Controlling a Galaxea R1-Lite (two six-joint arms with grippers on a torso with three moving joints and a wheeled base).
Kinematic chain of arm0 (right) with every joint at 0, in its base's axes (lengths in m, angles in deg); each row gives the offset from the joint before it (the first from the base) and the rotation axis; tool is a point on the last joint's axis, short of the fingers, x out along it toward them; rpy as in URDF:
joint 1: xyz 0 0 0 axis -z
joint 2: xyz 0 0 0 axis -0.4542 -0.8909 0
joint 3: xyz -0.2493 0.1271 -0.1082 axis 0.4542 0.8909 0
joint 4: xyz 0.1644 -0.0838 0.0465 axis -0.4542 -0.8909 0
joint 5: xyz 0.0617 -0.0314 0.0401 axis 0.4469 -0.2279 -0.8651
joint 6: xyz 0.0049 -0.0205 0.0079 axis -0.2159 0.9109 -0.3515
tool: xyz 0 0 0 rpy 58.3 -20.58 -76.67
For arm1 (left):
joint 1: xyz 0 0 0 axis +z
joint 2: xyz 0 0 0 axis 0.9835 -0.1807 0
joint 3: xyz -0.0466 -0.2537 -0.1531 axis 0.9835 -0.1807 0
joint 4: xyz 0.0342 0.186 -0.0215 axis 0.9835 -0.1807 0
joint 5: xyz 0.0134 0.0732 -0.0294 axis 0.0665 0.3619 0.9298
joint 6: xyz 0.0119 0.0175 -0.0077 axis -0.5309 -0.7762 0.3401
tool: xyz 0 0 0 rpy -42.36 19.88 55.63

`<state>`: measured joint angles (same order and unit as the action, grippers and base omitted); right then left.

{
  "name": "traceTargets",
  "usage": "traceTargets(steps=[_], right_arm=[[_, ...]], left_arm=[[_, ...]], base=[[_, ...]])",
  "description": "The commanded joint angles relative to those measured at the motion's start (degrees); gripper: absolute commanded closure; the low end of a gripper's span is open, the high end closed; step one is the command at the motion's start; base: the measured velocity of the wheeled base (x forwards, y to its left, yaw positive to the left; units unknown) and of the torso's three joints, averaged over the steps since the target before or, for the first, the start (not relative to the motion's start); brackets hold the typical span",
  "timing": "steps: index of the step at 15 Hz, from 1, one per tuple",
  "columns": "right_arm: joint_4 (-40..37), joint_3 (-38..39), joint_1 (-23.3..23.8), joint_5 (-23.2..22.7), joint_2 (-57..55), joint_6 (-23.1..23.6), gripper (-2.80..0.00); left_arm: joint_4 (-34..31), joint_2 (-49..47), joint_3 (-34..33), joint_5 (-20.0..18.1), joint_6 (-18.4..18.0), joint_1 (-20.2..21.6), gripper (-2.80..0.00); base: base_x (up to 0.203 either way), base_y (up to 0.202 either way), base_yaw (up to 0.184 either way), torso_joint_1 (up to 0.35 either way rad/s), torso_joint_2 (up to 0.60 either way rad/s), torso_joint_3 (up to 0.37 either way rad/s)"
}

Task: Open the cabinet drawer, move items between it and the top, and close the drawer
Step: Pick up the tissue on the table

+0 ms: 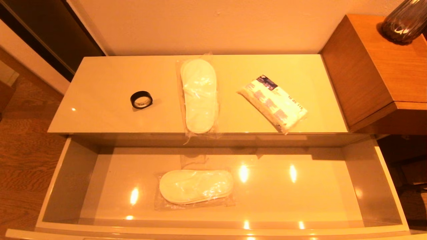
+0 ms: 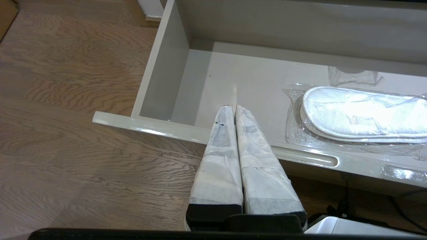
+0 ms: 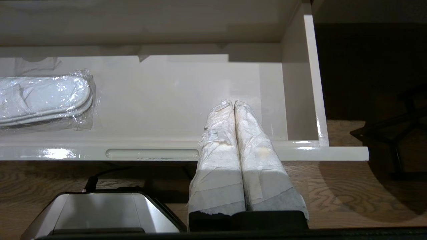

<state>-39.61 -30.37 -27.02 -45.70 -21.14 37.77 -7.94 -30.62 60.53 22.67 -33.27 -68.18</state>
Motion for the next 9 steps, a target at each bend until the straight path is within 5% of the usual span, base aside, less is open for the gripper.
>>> traceTargets(steps=[1,9], right_arm=[[0.0,0.09,0.0,-0.08,-0.09,0.16,0.0],[1.79,-1.05,0.03,0.2,-0.11,1.47,0.0]], left_arm=[[0.05,2.22,-0.04,0.04,0.03,0.02,0.0],[0.05,2.22,-0.09,0.04,0.09,0.05,0.0]], base=[[0.0,0.0,0.0,0.0,0.0,0.0],[0.0,0.0,0.0,0.0,0.0,0.0]])
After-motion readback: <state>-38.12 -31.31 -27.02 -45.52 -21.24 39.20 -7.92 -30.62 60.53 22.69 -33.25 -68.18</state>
